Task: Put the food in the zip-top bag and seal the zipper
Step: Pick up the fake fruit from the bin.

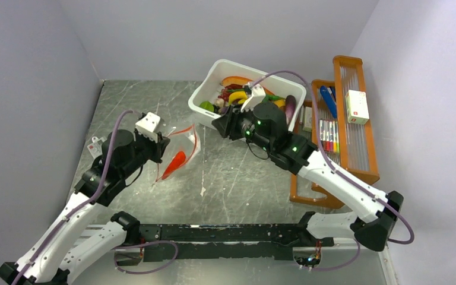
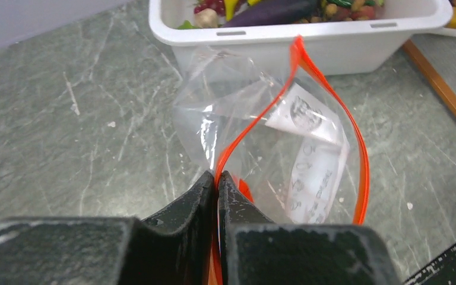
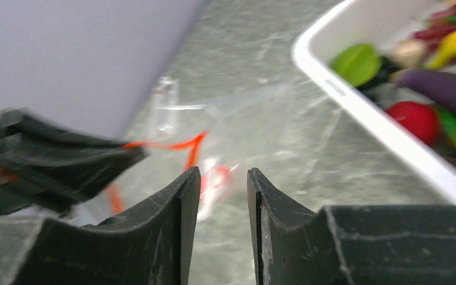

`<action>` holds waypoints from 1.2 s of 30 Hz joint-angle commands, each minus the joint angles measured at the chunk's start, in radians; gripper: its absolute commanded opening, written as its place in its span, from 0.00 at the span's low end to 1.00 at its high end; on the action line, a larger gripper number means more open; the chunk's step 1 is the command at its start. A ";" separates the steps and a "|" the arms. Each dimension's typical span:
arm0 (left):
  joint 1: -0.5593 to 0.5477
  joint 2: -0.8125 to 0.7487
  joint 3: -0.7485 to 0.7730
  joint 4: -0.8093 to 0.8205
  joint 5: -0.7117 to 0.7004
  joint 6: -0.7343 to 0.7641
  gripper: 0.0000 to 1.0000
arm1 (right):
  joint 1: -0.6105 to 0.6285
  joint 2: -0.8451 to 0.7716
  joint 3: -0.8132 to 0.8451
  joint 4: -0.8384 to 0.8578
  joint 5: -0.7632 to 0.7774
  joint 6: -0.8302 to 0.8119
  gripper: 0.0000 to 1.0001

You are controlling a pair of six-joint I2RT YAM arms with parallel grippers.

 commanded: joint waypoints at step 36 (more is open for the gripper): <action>-0.001 -0.065 -0.142 0.130 0.183 0.083 0.07 | -0.575 0.907 0.535 -0.061 -0.065 -0.761 0.47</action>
